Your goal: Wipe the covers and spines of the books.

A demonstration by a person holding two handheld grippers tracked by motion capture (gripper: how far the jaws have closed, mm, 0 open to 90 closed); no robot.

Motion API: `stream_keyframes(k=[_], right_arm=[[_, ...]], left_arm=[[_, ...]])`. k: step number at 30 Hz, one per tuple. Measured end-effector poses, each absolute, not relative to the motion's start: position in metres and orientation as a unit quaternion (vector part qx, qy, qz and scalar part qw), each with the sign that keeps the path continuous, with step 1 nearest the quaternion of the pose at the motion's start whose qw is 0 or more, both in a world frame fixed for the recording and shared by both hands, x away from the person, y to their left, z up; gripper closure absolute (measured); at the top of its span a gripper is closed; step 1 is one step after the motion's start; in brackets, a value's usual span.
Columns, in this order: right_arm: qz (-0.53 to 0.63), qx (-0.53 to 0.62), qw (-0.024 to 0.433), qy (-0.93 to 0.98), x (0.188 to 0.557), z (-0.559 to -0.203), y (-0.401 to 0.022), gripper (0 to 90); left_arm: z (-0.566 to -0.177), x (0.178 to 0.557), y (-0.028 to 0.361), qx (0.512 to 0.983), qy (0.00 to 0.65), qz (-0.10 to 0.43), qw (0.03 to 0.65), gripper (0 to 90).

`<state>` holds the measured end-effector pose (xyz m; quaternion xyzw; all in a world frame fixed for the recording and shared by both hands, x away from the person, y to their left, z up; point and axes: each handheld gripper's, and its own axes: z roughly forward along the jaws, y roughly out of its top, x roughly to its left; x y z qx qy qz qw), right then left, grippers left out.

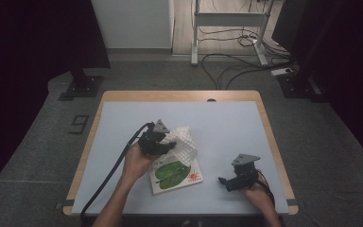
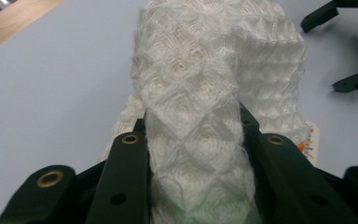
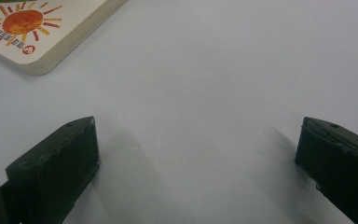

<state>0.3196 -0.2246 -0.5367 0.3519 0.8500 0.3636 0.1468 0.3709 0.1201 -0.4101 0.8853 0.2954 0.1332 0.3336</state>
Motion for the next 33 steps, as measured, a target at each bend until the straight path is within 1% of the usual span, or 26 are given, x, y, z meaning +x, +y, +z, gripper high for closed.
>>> stream_keyframes(k=[19,33], right_arm=[[0.364,0.352,0.146,0.850,0.319,-0.537,-0.225,0.0],[0.364,0.352,0.147,0.850,0.320,-0.537,-0.225,0.0]], left_arm=[[-0.403,0.380,0.191,0.857,0.363,0.174,0.322,66.9],[-0.405,0.384,0.246,0.829,0.422,0.190,0.315,66.9]])
